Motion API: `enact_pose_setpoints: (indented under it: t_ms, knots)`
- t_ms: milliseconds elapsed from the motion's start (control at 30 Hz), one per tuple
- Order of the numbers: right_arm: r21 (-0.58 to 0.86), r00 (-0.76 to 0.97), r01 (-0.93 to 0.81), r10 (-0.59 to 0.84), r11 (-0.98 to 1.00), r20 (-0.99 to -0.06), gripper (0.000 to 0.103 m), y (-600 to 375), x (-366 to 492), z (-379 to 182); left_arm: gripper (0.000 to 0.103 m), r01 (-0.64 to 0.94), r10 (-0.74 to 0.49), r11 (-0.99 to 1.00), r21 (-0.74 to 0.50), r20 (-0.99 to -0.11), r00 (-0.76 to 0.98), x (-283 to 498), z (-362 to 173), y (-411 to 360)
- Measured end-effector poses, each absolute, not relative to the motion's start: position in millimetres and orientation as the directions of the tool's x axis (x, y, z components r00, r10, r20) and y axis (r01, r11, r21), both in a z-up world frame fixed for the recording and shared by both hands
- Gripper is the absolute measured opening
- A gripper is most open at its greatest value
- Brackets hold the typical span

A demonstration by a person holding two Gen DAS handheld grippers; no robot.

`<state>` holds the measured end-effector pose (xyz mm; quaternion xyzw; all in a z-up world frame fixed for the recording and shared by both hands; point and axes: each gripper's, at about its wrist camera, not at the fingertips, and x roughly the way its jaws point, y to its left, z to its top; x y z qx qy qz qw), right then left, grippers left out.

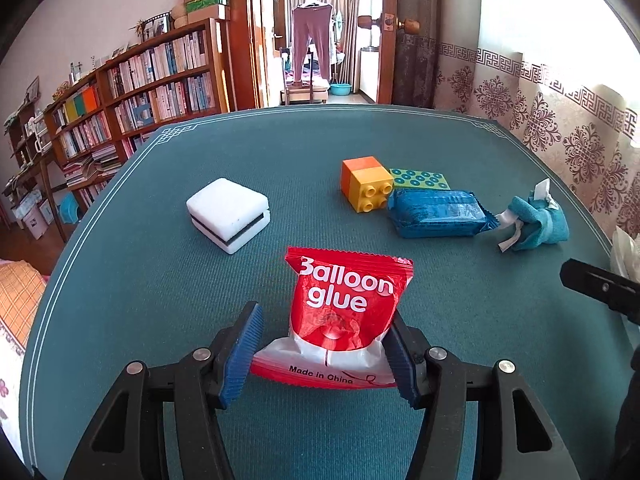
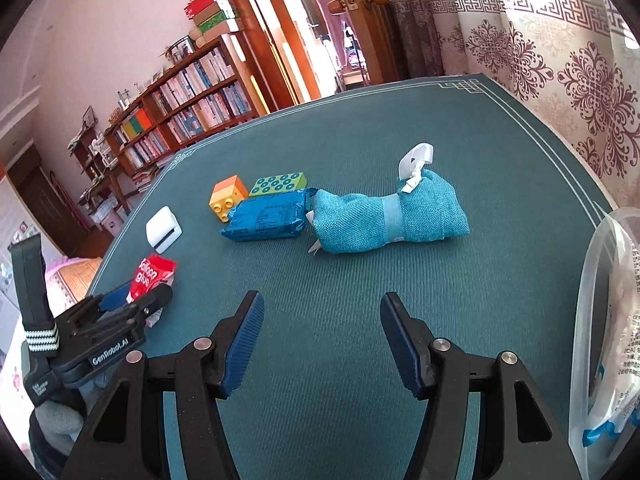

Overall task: Organize objects
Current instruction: 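Grasp the rolled blue towel with the right gripper while the left holds the glue packet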

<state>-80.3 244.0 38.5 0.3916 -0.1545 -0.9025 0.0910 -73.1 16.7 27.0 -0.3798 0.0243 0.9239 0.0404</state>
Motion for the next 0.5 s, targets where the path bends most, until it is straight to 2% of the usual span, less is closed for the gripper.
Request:
enact_pose_setpoints:
  t_ms: [133,500]
  knots:
    - [0.431,-0.672,-0.022,-0.306,-0.902,-0.675,0.063,256.1,-98.0,32.9,0.062,-0.102,0.065,-0.995,0.011,-0.701,-0.71,-73.0,27.3,17.4]
    - [0.479,-0.697,-0.138,-0.259,-0.867,-0.669,0.066,269.4,-147.0,30.0,0.062,-0.095,0.071,-0.995,-0.005,-0.7,-0.71,-71.9,25.2,14.7]
